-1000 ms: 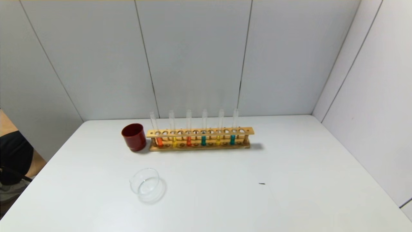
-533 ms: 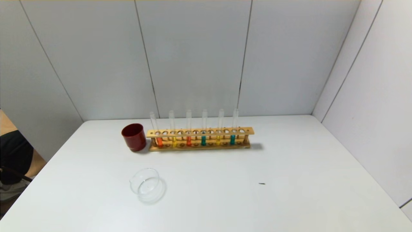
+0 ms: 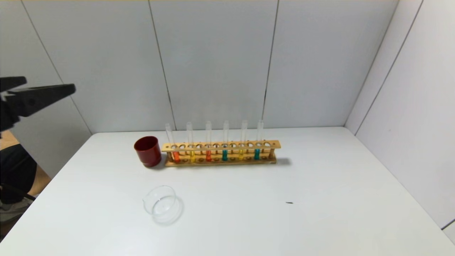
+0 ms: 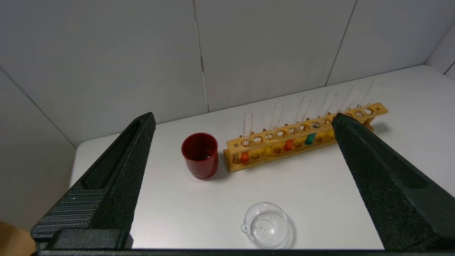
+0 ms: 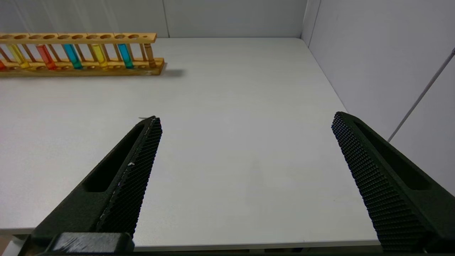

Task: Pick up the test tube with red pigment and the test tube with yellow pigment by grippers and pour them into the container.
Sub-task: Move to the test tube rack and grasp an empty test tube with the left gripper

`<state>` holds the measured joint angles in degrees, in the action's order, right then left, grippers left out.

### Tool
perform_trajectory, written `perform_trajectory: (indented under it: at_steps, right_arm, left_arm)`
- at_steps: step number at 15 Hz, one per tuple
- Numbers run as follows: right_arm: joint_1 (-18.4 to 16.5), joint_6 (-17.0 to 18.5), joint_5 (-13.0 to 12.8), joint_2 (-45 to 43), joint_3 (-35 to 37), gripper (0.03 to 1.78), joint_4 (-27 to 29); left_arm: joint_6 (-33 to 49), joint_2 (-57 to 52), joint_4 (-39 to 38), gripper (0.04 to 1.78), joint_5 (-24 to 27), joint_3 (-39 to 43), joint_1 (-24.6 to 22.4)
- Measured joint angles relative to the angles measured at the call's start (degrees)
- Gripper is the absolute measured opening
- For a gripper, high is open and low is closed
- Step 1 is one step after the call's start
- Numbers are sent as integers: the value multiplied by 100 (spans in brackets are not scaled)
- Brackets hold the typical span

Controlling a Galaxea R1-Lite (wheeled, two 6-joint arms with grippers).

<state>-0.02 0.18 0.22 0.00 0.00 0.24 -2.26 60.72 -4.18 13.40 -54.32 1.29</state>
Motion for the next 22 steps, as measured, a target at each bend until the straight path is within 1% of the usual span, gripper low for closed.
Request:
perform_trajectory:
  at_steps: [2,6,10,14,17,22]
  right_arm:
    - [0,0,2,0,0,175,2]
    - [0,0,0,0,0,175,2]
    - [2,0,2,0,0,175,2]
    - [2,0,2,0,0,175,0]
    - [0,0,0,0,0,175,0]
    - [2,0,2,0,0,175,2]
  left_arm:
    - [182,501,-645,175,18,306,11]
    - [407,1364,-1456,175,-10,739,308]
    - [462,2160,-2305,175,-28,1086,535]
    - [467,3176,-3285,175,-17,1187,667]
    - [423,3919,-3972,175,-17,1042,766]
    - [425,4747,-4181,175,-28,750,811]
